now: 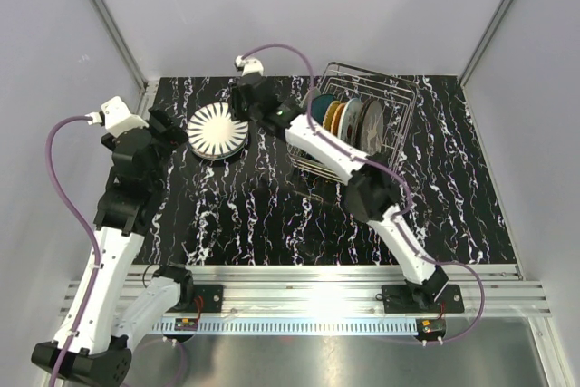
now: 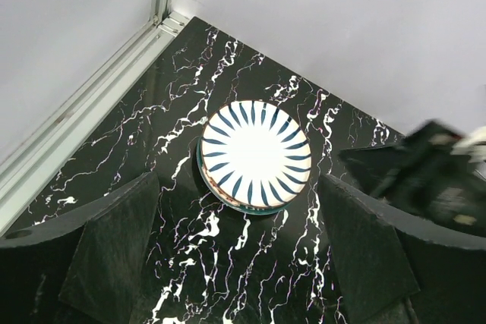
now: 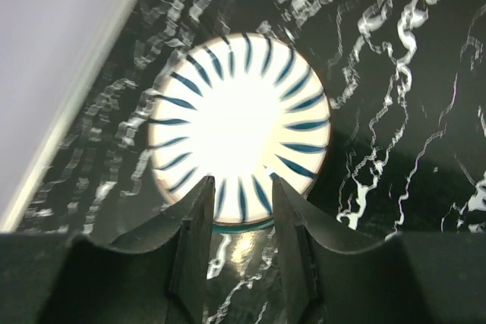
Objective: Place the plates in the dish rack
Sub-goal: Grab a plate with the right arm
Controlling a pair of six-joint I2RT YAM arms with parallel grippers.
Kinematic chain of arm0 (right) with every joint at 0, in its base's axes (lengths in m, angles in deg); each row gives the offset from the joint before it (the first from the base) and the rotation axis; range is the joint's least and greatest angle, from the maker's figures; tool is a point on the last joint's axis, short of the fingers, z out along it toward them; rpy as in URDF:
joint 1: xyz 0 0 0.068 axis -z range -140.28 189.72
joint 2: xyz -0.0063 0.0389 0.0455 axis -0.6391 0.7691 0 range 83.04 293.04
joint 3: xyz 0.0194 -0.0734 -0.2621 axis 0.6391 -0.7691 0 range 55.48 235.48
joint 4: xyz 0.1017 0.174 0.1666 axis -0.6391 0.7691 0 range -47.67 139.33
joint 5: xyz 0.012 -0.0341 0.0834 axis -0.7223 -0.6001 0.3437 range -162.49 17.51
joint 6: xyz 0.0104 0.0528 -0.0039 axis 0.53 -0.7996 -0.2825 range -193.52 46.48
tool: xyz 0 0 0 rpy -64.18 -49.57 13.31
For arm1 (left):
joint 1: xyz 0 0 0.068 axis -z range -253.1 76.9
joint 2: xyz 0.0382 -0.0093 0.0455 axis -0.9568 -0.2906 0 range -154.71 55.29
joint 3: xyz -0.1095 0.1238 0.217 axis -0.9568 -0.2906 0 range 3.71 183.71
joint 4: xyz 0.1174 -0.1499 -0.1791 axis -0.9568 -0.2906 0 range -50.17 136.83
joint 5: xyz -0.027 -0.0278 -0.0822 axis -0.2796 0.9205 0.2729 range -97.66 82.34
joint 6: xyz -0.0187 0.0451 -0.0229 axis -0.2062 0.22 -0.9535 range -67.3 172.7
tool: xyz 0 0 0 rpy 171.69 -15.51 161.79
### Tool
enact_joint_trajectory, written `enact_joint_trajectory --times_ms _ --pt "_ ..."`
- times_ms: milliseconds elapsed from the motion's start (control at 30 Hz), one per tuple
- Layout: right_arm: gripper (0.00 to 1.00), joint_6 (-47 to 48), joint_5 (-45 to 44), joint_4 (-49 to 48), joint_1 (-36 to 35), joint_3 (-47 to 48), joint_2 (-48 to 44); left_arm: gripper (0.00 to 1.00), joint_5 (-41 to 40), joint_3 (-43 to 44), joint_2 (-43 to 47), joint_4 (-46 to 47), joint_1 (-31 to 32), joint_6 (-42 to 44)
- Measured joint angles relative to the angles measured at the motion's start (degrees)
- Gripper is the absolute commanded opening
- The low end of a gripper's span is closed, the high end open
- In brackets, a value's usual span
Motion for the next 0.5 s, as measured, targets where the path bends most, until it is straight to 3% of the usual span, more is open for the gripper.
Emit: enact_joint_trajectory --times_ms 200,500 --pt "0.43 -1.57 -4.13 3.21 0.00 4.76 9.94 0.88 0.07 0.00 -0.20 -0.33 0.00 -0.50" --pt "0.42 -3.98 -6.29 3.13 0.00 5.57 14.40 0.88 0.68 0.00 -0.79 -0.83 0.00 -1.25"
